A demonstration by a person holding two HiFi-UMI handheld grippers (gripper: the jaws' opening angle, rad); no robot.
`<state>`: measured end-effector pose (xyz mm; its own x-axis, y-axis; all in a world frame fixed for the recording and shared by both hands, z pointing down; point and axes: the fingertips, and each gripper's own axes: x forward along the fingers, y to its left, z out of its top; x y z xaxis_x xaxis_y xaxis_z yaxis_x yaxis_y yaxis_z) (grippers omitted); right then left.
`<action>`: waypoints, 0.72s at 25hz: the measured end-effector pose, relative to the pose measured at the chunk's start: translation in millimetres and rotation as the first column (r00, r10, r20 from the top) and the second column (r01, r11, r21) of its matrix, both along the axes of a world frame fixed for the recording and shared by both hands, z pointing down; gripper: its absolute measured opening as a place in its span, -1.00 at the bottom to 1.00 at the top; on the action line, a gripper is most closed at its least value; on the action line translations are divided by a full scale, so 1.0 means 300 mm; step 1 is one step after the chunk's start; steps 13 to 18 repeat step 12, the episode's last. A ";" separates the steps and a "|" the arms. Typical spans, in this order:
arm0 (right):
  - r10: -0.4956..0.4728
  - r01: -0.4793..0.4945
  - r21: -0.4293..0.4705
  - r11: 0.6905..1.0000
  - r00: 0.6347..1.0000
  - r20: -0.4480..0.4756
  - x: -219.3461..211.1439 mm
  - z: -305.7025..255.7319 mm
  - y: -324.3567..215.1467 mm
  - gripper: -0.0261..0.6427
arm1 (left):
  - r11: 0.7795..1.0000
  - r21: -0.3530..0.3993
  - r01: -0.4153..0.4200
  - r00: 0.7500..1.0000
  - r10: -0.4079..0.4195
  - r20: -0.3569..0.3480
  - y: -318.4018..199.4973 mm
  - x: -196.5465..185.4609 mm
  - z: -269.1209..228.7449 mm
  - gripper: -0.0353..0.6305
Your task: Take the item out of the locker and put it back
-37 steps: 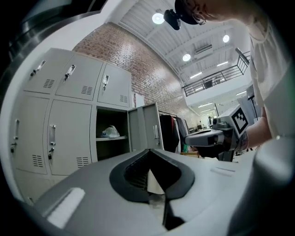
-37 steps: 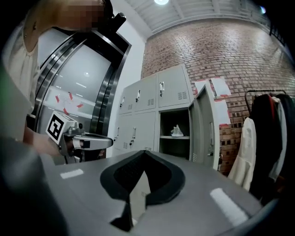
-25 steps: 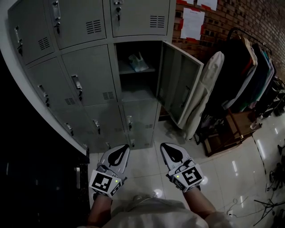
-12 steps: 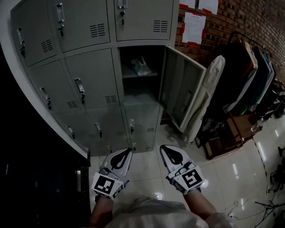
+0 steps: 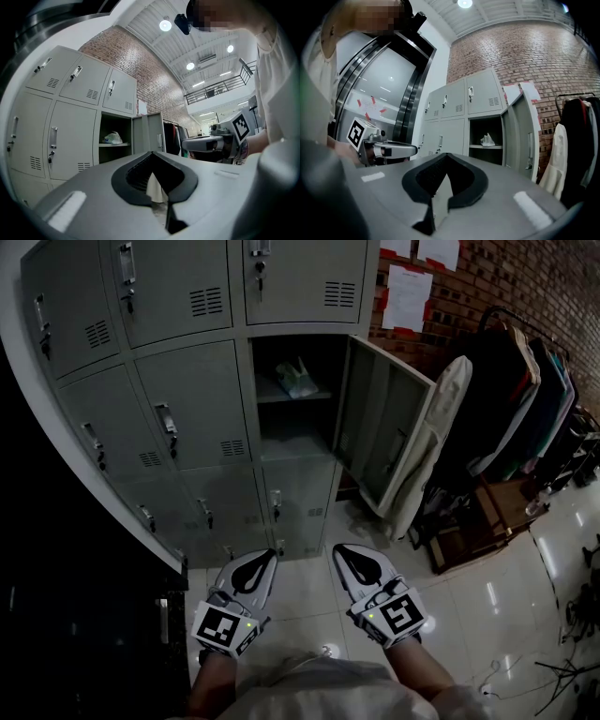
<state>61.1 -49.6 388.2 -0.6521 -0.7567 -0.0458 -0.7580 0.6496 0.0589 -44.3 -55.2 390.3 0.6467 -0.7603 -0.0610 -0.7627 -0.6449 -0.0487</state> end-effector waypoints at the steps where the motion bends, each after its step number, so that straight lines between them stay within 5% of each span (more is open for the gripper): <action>1: 0.000 0.000 0.002 1.000 1.000 0.001 -0.002 -0.002 -0.002 -0.92 | 1.000 0.000 -0.001 1.000 0.001 0.000 -0.002 0.000 0.000 -0.88; 18: 0.015 -0.015 0.028 1.000 1.000 -0.002 -0.016 -0.011 -0.004 -0.92 | 1.000 -0.003 -0.003 1.000 0.003 0.001 -0.012 -0.014 0.006 -0.88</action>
